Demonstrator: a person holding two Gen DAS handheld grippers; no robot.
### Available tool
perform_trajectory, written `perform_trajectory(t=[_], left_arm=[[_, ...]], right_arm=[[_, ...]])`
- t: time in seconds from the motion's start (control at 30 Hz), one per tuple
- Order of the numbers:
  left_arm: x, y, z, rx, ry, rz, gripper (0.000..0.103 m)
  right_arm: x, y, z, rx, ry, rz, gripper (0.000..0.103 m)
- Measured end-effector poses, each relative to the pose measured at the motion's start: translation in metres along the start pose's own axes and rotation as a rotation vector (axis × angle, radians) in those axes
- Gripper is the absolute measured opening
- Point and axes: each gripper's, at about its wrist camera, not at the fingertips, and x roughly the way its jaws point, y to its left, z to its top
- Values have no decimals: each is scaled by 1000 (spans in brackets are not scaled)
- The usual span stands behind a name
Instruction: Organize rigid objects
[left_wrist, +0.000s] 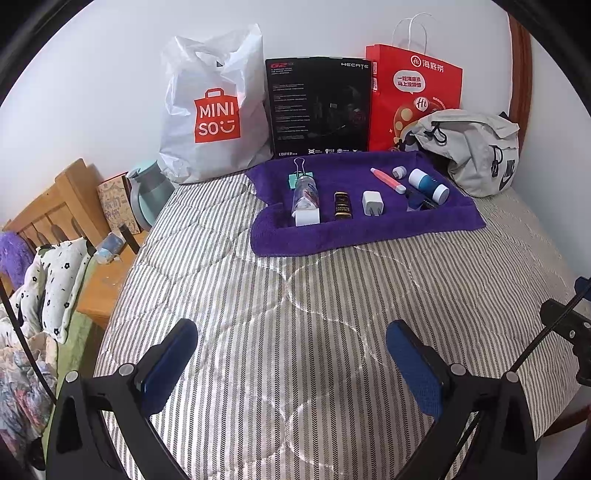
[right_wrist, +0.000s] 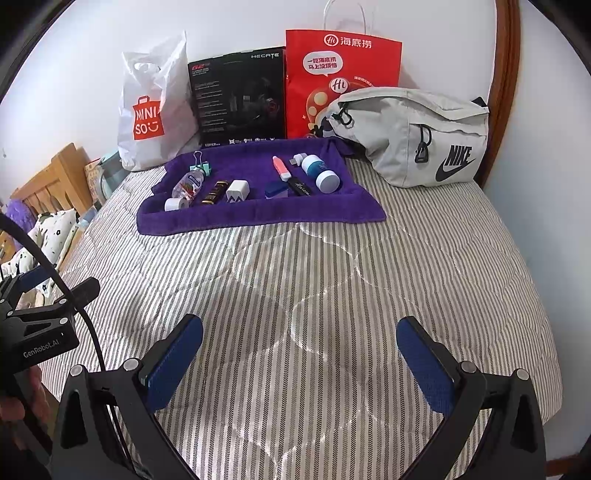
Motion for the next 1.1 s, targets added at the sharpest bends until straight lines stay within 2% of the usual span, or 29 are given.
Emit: perform_trajectory(t=[0.67,1.1], left_arm=[[-1,0,0,-1,-1,1,103],[-5,1,0,-27,-4,-30,103]], right_arm=[[-1,2,-1,-7,3,5,103],[-3,2,-2,-10,-2,0,103]])
